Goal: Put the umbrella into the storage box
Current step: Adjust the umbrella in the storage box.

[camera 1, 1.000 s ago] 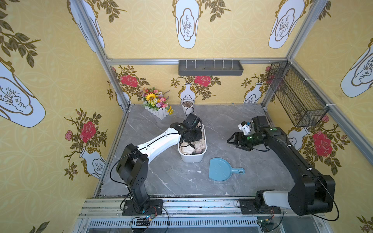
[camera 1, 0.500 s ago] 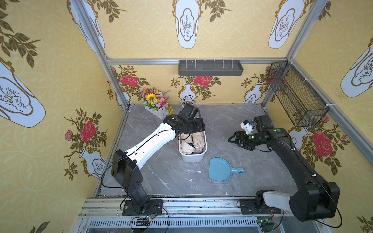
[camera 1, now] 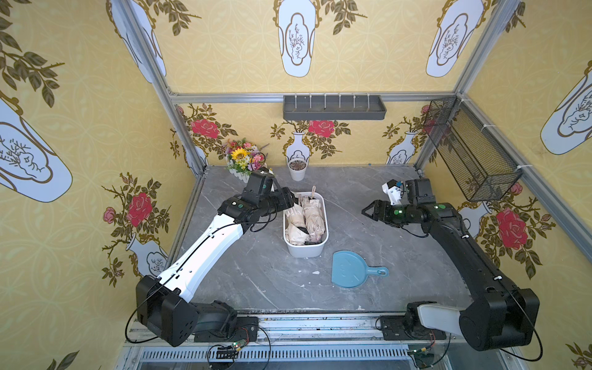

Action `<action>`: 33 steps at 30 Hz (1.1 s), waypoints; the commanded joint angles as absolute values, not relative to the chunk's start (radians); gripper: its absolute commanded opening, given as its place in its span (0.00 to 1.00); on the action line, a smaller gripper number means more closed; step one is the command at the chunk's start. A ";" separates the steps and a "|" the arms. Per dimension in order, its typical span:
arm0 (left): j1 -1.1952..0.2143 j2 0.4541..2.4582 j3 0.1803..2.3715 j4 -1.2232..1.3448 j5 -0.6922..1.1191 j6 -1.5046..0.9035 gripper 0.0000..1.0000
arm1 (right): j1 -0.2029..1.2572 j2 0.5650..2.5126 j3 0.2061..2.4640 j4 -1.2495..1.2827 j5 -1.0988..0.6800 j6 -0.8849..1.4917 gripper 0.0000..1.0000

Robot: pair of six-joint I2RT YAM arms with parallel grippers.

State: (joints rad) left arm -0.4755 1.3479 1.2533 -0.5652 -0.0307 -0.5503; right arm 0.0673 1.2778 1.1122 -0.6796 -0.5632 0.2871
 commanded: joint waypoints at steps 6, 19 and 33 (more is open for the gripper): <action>-0.430 1.379 1.192 -0.463 0.047 -0.584 0.34 | 0.069 1.289 1.108 -0.660 -0.574 0.265 0.79; -0.428 1.612 1.275 -0.443 0.048 -0.601 0.26 | 0.069 1.261 1.096 -0.680 -0.587 0.279 0.79; -0.430 1.709 1.235 -0.387 0.084 -0.572 0.22 | 0.068 1.253 1.115 -0.693 -0.576 0.298 0.79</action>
